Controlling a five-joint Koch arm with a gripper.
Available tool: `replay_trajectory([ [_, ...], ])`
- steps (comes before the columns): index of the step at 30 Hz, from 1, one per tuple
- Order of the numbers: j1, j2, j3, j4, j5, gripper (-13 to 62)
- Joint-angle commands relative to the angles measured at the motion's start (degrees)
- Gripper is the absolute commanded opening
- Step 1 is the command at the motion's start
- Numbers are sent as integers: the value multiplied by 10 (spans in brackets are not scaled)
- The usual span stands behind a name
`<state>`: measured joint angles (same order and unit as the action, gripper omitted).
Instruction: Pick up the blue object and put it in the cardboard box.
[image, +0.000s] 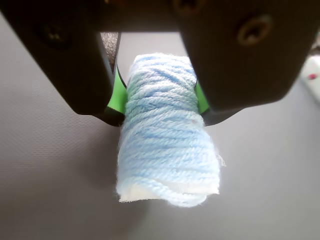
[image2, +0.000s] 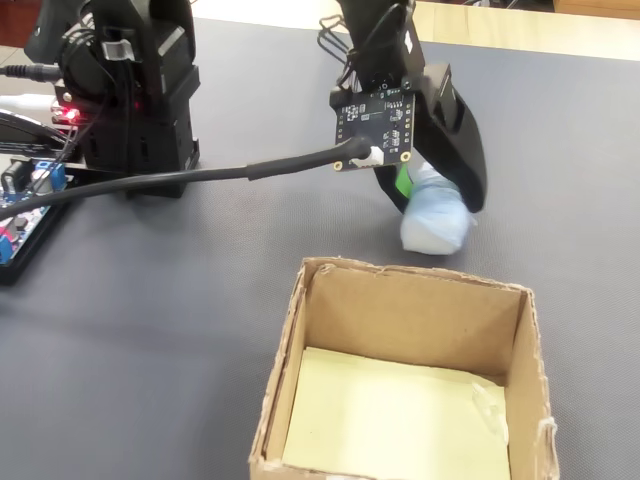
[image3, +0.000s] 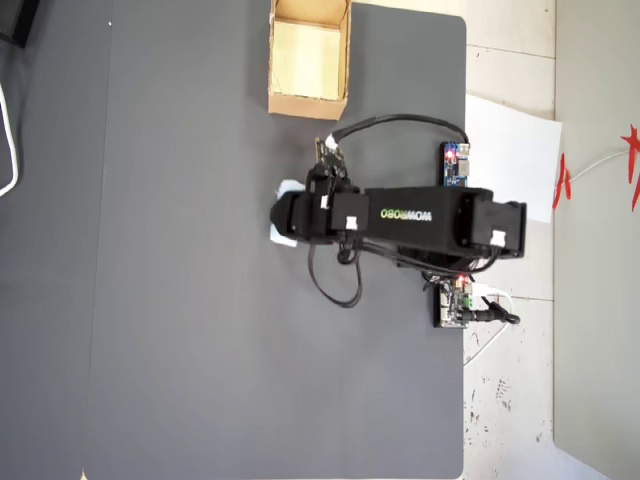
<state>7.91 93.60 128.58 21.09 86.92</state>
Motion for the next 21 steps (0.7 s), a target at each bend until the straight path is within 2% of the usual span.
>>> replay_trajectory([
  [1,27,47,-9,-119,32,108],
  [8,106,149,-17,-192,2,108],
  [12,207,186,-42,-192,-15,108],
  [15,316,192,-69,-190,-49,108],
  [21,372,183,-66,-160,-49,108],
])
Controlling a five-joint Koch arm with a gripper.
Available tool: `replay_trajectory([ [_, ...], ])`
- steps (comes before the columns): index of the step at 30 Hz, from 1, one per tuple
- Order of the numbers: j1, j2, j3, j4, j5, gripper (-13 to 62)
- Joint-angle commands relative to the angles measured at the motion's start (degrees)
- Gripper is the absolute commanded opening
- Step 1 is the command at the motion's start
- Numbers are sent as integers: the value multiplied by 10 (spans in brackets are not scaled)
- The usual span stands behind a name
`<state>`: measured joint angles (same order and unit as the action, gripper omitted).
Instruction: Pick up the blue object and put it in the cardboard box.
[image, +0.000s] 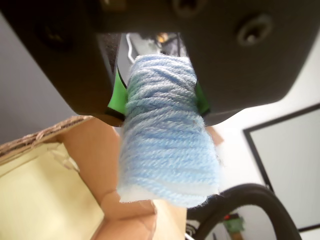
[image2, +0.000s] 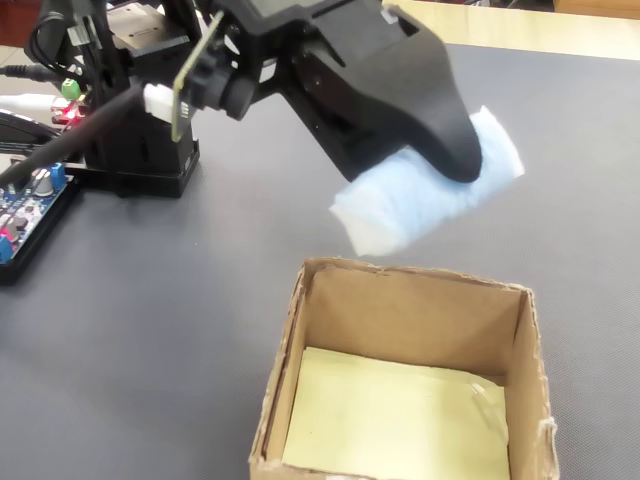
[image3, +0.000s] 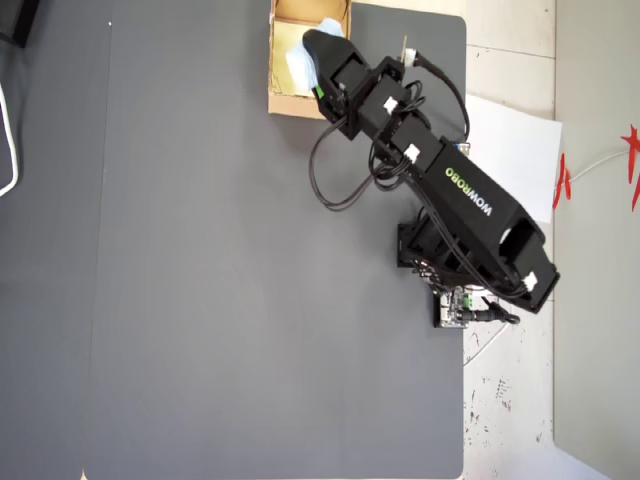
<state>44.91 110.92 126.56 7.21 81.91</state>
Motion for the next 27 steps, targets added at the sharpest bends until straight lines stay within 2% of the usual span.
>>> replay_trajectory([
  [1,10,9,-41,-14,0,110],
  [4,18,5,-26,-12,-10,118],
  [5,18,0,-24,-4,-9,171],
  [7,17,-5,-25,18,-8,230],
  [14,17,-30,-20,34,-7,334],
  [22,6,-19,-25,25,-5,337],
  [27,-65,33,18,-21,30,337],
])
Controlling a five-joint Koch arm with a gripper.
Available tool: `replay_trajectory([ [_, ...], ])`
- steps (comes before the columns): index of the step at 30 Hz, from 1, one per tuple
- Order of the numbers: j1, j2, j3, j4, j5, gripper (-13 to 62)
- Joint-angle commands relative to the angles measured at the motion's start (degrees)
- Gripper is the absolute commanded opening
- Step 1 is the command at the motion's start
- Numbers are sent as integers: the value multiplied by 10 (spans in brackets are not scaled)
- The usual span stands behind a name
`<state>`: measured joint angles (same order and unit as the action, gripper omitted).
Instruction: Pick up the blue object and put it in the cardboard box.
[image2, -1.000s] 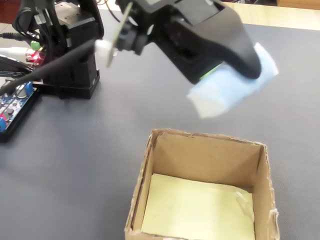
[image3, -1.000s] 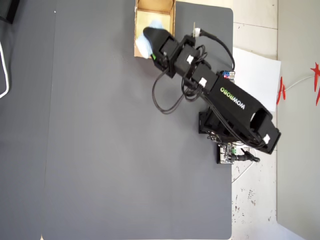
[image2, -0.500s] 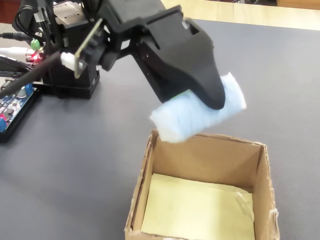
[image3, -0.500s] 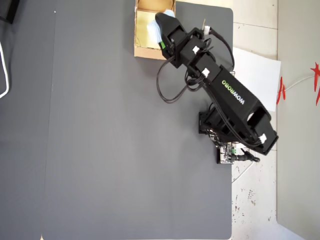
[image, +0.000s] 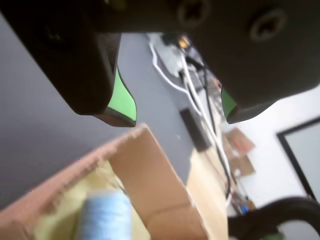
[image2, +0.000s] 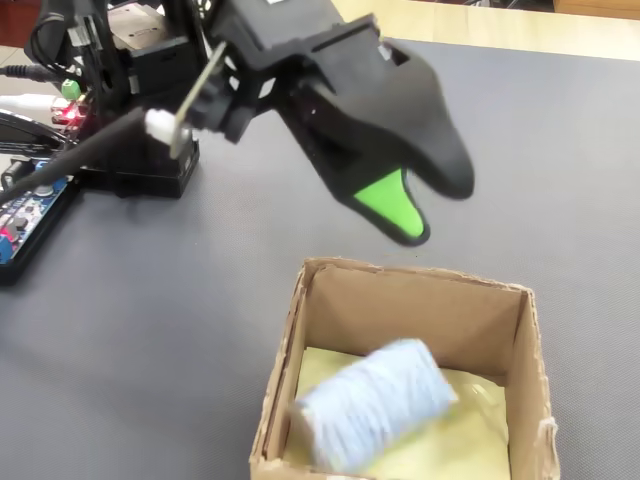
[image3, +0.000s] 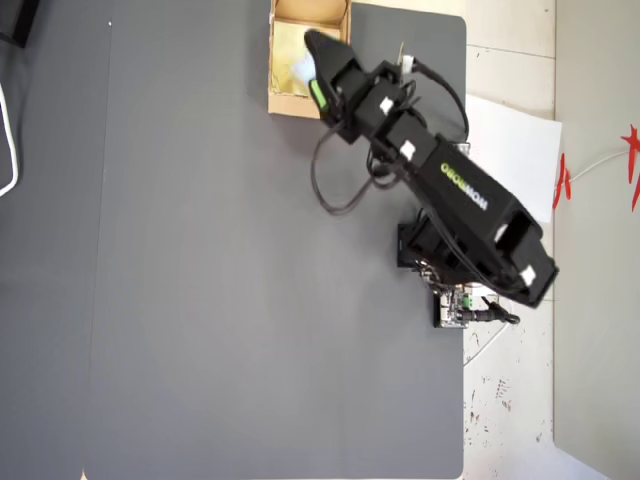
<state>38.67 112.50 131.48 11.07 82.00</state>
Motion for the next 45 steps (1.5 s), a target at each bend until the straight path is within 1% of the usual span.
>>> replay_trajectory([
  [1,-18,29,-20,-70,40,337],
  [8,-155,121,63,-92,86,337],
  [15,-283,229,215,-86,105,337],
  [25,-314,232,345,-98,133,339],
  [34,-316,233,463,-127,146,341],
  [45,-315,232,472,-90,140,341],
])
